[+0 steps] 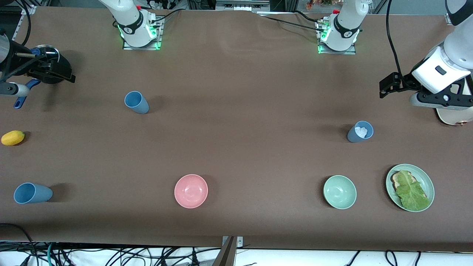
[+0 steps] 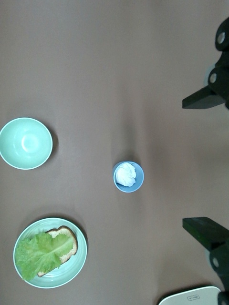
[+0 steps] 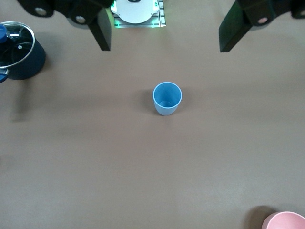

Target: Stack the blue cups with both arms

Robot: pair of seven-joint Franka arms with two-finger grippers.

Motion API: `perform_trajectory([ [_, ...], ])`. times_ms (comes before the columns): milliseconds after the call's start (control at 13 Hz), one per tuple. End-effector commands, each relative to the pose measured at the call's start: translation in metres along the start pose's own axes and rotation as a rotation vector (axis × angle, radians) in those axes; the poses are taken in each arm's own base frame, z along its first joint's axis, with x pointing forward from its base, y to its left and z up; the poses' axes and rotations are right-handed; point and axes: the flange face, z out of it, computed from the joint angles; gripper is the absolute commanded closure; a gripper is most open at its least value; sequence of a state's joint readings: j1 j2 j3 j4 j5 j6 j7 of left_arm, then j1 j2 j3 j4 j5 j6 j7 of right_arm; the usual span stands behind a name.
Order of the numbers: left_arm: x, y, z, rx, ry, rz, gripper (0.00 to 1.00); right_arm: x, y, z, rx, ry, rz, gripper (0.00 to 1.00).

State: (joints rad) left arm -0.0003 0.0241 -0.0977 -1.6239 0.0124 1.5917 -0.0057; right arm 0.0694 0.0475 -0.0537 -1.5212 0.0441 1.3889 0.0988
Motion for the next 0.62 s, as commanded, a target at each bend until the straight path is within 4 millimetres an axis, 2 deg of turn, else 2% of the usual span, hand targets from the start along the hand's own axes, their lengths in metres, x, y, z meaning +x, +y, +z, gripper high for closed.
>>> perform_trajectory([
  [0, -0.0017, -0.0011, 0.0007, -0.02, -0.001, -0.005, 0.0, 0.0003, 0.0023, -0.0036, 0.014, -0.007, -0.005, 0.0],
  [538, -0.0004, -0.0005, 0.0036, -0.019, -0.01, -0.002, 0.0, 0.0026, 0.0034, -0.0024, 0.012, -0.005, -0.001, 0.0],
])
